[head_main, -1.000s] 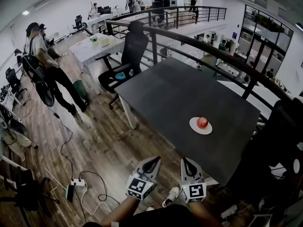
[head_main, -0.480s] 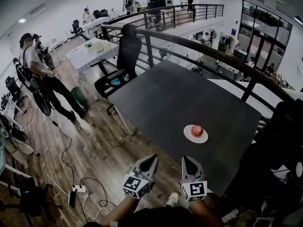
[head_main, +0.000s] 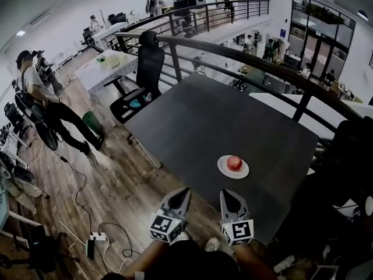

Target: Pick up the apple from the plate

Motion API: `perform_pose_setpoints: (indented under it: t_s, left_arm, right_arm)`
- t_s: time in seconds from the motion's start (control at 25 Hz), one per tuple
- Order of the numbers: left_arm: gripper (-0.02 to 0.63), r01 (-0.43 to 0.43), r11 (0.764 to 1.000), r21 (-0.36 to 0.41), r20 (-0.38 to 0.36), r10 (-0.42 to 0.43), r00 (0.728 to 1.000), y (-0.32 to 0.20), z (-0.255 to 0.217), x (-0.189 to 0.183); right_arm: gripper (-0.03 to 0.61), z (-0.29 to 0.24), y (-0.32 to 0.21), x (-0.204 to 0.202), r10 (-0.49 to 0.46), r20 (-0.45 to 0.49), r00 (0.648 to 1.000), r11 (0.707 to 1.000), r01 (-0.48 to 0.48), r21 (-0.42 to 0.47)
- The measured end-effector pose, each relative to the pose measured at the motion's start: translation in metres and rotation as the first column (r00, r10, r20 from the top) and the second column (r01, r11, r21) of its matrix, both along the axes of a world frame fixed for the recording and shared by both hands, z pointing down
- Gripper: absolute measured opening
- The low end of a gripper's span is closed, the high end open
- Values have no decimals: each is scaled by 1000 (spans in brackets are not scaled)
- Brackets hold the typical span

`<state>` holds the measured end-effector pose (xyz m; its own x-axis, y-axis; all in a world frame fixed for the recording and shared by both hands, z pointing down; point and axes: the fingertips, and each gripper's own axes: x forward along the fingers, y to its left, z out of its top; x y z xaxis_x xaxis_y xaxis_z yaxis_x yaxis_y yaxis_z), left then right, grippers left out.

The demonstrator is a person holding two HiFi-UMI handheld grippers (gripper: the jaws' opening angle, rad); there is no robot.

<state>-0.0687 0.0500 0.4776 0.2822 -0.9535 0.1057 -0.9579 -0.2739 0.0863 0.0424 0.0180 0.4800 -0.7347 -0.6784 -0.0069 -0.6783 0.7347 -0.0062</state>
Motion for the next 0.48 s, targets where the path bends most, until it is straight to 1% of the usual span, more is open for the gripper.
perform_pose_setpoints:
  t_s: [0.08, 0.16, 0.32, 0.4, 0.48]
  left_arm:
    - [26, -9, 1000, -4, -20, 8, 1000, -6, 0, 4]
    - [28, -13, 1000, -6, -26, 13, 1000, -12, 2, 5]
    - [26, -37, 999, -20, 0, 37, 999, -24, 9, 5]
    - [26, -65, 998, -20, 5, 65, 998, -36, 8, 9]
    - [26, -99, 995, -21, 11, 99, 995, -49, 7, 14]
  right_arm:
    - [25, -2, -2, -1, -26, 7, 1000, 1000, 26, 5]
    - [25, -3, -6, -2, -31, 6, 999, 999, 31, 11]
    - [25, -1, -19, -3, 0, 3, 1000, 1000, 0, 4]
    - [25, -3, -31, -1, 24, 8, 1000, 1000, -24, 3]
    - [25, 0, -45, 2, 61, 13, 998, 998, -61, -16]
